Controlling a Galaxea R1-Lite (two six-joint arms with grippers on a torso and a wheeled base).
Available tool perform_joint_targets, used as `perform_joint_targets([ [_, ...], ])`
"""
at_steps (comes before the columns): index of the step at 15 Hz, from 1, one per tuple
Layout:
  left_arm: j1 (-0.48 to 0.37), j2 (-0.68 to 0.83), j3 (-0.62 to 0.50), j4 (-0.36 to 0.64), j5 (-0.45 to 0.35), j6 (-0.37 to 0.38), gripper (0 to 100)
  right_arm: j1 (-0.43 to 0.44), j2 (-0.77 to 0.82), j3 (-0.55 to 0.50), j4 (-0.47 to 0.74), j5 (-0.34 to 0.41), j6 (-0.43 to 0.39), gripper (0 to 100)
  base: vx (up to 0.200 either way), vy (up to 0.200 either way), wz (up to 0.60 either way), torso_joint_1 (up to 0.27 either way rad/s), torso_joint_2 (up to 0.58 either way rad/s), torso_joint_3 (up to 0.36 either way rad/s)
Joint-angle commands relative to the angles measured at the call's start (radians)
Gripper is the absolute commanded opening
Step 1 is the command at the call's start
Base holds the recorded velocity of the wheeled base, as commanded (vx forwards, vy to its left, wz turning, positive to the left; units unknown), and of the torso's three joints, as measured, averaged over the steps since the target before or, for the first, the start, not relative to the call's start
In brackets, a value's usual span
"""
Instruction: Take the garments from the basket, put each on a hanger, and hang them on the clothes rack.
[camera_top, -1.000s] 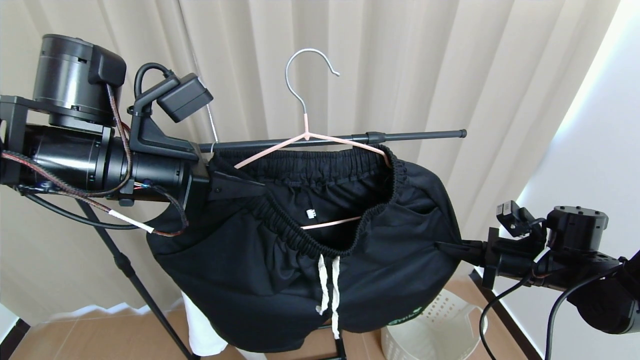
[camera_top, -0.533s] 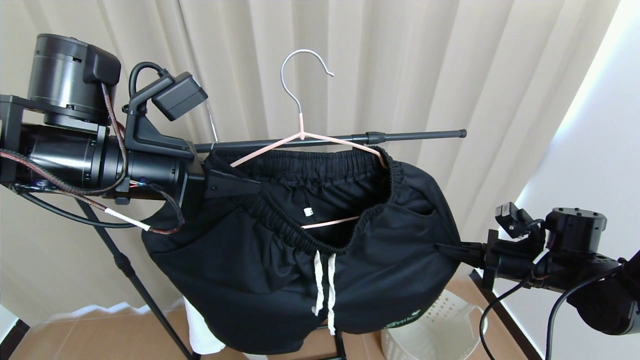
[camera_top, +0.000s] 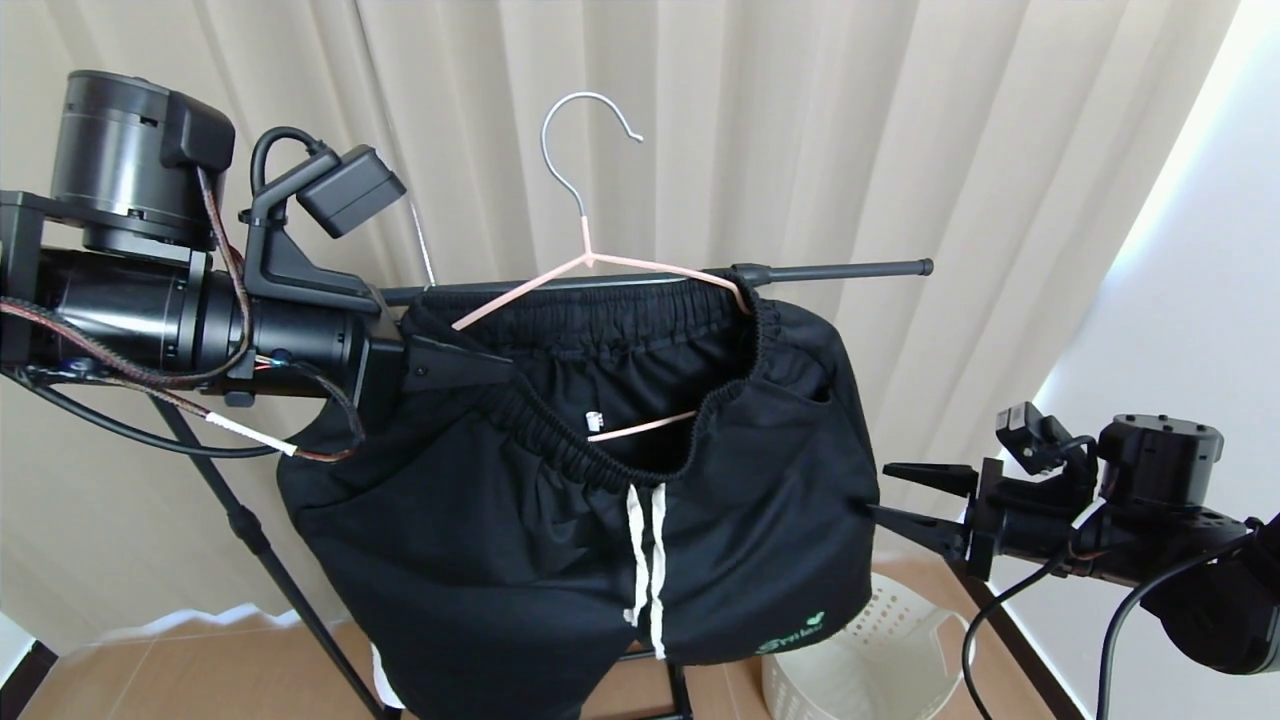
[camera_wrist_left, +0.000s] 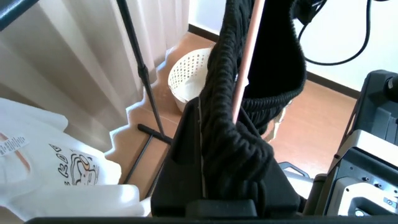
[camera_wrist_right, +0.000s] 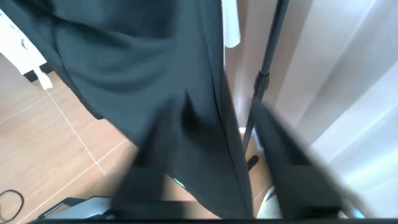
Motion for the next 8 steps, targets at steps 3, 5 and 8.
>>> perform_joint_targets([
  [3,0.025,0.010,0.021,0.002,0.001,-0.004,0,0.002,-0.089,0.022,-0.001,0.003,0.001,100,0.000,0.000,0.00,0.000,0.00,0.000],
  [5,0.038,0.012,0.060,0.001,0.002,-0.002,0,0.034,-0.144,0.036,0.002,0.001,0.004,100,0.000,0.000,0.00,0.000,0.00,0.000],
  [8,0.051,0.007,0.129,0.001,0.007,-0.001,0,0.072,-0.194,0.044,0.009,-0.042,0.006,100,0.000,0.000,0.00,0.000,0.00,0.000],
])
